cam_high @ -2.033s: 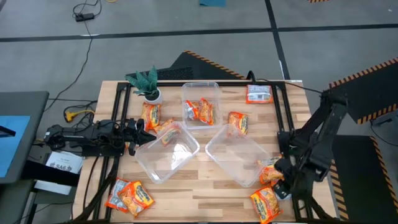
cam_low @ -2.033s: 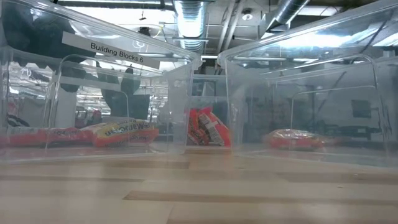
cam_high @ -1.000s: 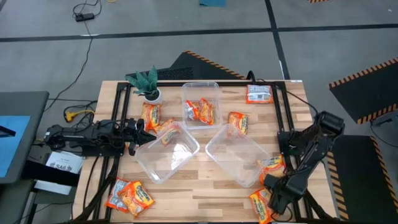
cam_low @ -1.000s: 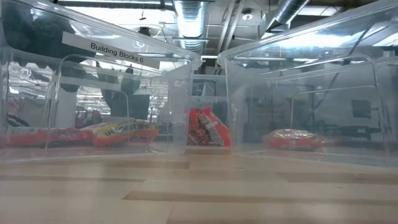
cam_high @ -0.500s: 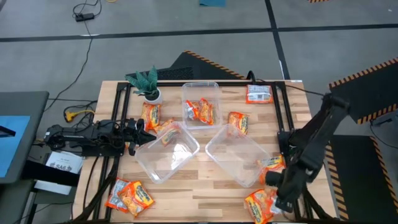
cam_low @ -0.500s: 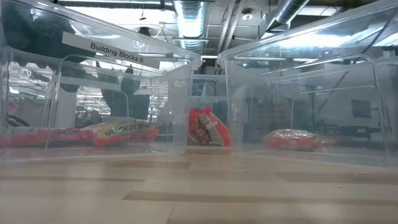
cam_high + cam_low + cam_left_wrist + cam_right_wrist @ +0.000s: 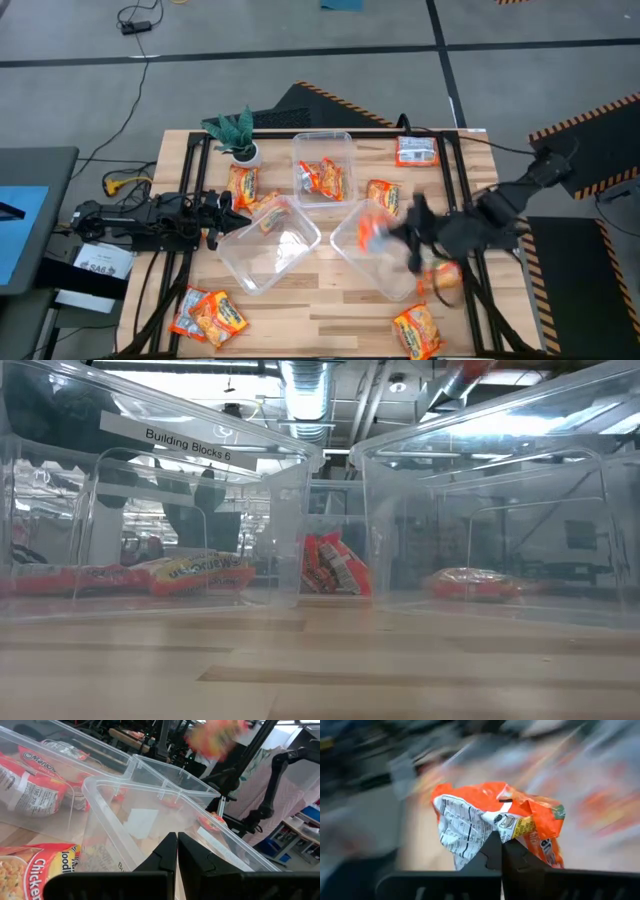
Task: Sort Maruchan noodles
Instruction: Put the orange noodle pack into the top transparent container, then put the orange noodle pack into the bottom left transparent container
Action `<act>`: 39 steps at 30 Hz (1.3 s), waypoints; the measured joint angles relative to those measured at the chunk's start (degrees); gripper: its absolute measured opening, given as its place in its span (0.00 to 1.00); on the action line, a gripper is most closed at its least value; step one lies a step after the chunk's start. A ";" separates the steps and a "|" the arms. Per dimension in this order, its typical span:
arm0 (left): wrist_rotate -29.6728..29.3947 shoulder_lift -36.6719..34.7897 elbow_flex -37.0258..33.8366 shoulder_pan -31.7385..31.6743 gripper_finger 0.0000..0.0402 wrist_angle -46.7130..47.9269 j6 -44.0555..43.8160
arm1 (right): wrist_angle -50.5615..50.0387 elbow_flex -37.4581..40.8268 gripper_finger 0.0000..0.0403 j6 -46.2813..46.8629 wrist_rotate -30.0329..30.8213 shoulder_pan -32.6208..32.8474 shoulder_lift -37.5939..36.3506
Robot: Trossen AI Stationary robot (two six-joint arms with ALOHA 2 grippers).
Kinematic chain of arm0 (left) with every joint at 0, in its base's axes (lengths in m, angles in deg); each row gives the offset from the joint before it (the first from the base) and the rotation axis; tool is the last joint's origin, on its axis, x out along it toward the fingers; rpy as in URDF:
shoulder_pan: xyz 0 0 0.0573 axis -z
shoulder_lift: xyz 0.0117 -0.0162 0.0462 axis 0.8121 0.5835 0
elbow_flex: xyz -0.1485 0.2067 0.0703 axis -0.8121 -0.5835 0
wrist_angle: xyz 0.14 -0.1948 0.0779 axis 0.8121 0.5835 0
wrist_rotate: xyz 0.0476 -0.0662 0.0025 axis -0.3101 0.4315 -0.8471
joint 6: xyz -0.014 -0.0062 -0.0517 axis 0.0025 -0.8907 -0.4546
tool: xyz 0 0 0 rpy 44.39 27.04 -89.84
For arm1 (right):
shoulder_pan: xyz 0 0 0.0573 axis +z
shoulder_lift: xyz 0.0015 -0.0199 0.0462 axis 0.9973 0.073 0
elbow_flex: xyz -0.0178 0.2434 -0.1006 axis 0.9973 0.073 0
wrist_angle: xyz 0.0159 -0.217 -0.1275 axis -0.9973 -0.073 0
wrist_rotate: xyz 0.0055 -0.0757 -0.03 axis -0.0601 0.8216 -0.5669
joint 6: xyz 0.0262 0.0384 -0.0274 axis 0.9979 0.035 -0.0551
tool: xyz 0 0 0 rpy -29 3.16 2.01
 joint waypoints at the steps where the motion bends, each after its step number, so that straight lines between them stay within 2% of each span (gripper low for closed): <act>1: 0.00 -0.01 -0.01 0.00 0.00 0.00 -0.01 | 1.56 0.00 0.02 -3.45 3.94 -2.75 0.32; 3: 0.00 0.00 0.01 0.00 0.00 0.00 0.00 | 5.02 -0.02 0.02 -9.79 8.58 -8.96 1.13; 5: 0.00 -0.01 -0.01 0.00 0.00 -0.02 -0.01 | 7.75 0.00 0.02 -15.00 8.27 -15.10 2.11; 7: 0.02 0.01 -0.01 0.00 0.00 0.00 -0.01 | 11.62 -0.02 0.02 -18.52 5.13 -21.26 3.74; 10: 0.00 -0.01 -0.01 0.00 0.00 0.00 -0.01 | 16.59 0.00 0.02 -21.16 -3.85 -28.64 7.64; 12: 0.00 -0.01 0.01 0.00 0.00 -0.02 -0.01 | 18.46 0.01 0.02 -21.75 -9.52 -32.35 10.48; 15: 0.00 0.01 0.01 0.00 0.00 0.01 -0.01 | 21.16 0.00 0.02 -21.89 -13.79 -36.05 15.23; 20: 0.00 0.00 0.01 0.00 0.00 -0.02 0.00 | 23.04 0.04 0.06 -23.16 -14.45 -38.74 21.57; 25: 0.00 -0.01 -0.01 0.00 0.00 0.00 -0.01 | 23.59 0.04 0.16 -21.08 -14.52 -40.19 23.54; 32: 0.02 0.00 0.00 0.00 0.00 -0.02 0.00 | 22.22 -0.11 0.37 -23.54 -14.41 -40.35 20.45; 36: -0.03 -0.01 0.00 0.00 0.00 -0.02 0.00 | 14.74 -0.04 0.49 -26.98 -15.48 -38.90 16.23; 39: -0.04 0.12 -0.01 0.00 0.00 -0.14 0.01 | 7.35 1.24 0.55 -26.76 -15.56 -37.45 12.56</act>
